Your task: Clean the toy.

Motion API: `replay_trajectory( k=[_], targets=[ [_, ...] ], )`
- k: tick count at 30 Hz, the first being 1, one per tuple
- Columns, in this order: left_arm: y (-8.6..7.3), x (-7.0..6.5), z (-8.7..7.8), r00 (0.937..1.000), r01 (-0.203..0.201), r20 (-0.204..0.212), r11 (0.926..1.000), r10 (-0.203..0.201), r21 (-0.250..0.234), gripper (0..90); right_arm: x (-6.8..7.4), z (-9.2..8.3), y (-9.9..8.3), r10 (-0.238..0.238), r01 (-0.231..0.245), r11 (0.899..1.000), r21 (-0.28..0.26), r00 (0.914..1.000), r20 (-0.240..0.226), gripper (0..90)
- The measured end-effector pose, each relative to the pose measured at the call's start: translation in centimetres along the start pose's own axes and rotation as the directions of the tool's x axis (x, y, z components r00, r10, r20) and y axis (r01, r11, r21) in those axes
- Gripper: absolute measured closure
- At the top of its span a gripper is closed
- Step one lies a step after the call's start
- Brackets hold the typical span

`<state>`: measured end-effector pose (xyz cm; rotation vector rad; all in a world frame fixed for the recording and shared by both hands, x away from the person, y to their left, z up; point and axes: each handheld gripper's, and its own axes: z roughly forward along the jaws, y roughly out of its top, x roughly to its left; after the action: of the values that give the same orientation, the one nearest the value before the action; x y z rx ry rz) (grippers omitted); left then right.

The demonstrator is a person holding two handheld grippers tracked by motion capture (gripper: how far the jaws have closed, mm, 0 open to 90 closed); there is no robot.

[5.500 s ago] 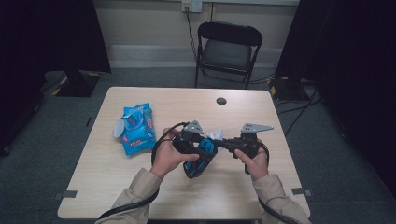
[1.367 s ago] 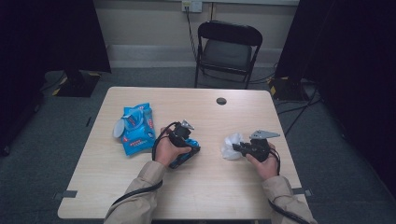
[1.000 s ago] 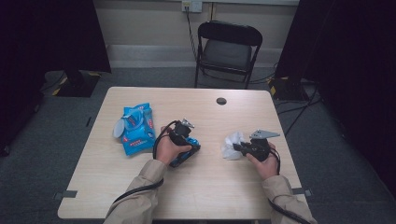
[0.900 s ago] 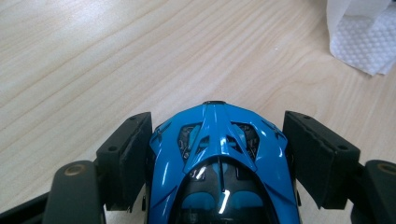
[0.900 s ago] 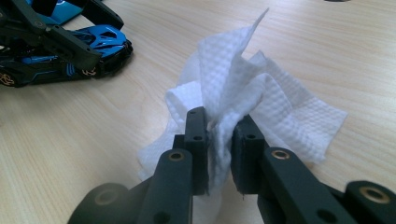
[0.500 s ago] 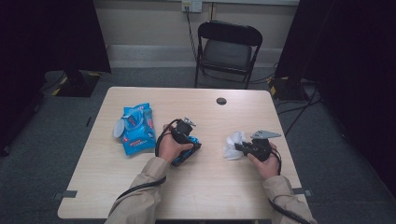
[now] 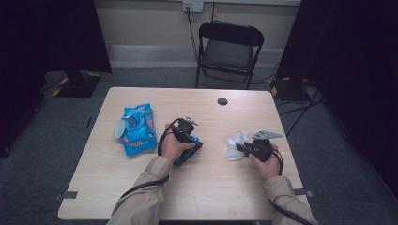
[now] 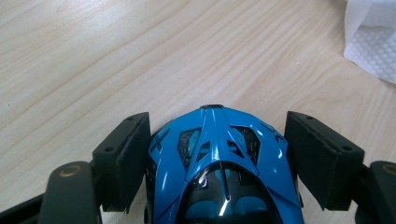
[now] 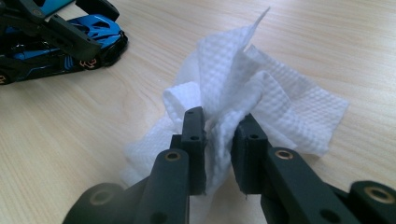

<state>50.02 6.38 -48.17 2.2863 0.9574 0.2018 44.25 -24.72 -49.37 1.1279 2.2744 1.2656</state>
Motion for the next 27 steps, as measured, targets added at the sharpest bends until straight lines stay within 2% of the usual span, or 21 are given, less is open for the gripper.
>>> replay_trajectory(
  k=[4,11,25,27],
  targets=[
    [0.12,-0.12,0.12,0.9998,0.000,-0.018,1.0000,0.000,-0.008,24.0,-0.15,0.18,-0.07,0.003,-0.003,1.000,-0.001,1.0000,0.001,76.4],
    [0.07,0.00,0.04,1.0000,0.006,-0.003,1.0000,-0.007,-0.004,23.1,-0.29,0.18,-0.09,-0.001,0.001,1.000,0.001,1.0000,0.004,74.0],
    [-0.04,0.02,-0.05,1.0000,0.007,-0.002,1.0000,-0.007,-0.001,17.9,-0.21,0.13,0.26,0.011,-0.011,1.000,-0.005,0.9995,0.028,59.3],
    [-0.09,0.03,-0.12,0.9998,0.018,0.000,0.9998,-0.018,0.004,17.9,-0.24,0.12,0.31,0.025,-0.025,1.000,-0.003,0.9995,0.021,52.7]
  ],
)
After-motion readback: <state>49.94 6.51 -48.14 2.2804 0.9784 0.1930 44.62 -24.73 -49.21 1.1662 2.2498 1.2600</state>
